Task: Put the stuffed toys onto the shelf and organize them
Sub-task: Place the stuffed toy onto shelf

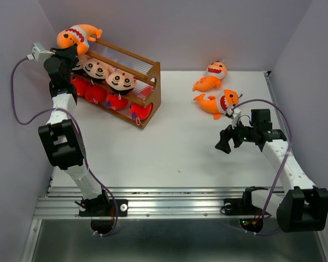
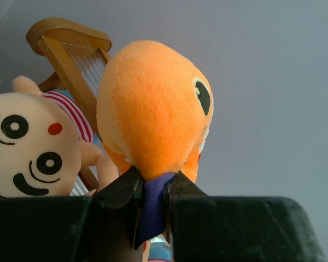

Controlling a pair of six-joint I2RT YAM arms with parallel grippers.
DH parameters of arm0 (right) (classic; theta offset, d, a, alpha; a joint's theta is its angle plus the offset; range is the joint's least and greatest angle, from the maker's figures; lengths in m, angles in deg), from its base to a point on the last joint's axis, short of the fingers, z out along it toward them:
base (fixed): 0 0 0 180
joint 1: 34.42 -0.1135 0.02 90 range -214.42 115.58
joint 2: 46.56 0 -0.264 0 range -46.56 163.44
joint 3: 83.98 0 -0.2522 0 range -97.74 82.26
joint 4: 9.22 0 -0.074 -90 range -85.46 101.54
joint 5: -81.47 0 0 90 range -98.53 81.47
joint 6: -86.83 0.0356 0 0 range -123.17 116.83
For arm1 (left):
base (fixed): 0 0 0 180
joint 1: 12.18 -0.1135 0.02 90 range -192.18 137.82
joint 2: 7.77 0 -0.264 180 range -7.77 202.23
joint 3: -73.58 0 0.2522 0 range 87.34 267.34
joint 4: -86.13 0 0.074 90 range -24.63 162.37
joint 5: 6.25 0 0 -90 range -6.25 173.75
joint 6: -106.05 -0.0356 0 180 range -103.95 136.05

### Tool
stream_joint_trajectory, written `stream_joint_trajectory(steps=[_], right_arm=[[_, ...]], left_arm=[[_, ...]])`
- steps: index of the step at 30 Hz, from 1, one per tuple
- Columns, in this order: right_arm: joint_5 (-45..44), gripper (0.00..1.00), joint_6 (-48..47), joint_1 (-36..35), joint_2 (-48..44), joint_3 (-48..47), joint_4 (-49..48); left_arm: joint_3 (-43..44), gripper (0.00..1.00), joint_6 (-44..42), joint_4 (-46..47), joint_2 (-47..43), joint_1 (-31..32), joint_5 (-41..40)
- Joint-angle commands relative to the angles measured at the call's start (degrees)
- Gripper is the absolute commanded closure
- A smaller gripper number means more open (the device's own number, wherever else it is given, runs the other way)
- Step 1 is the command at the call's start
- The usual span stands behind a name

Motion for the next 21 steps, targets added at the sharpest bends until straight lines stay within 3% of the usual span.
stream_joint_trajectory(steps=[1, 3, 9, 21], right_arm=[[0.29, 0.00, -0.84, 0.36, 0.01, 0.05, -2.46], [0.21, 0.00, -1.02, 0.36, 0.19, 0.05, -2.46], [0.12, 0.00, -0.93, 0.36, 0.19, 0.05, -2.37], [0.12, 0.00, -1.11, 0.36, 0.37, 0.05, -2.46]], left_arm=[[2.88, 0.91, 0.98, 3.99, 0.37, -0.95, 1.57], [3.14, 0.87, 1.43, 3.99, 0.81, -1.04, 2.19], [3.85, 0.58, 2.74, 3.81, 1.07, -1.30, 3.25], [4.29, 0.28, 4.06, 2.49, -0.07, -2.27, 3.60]])
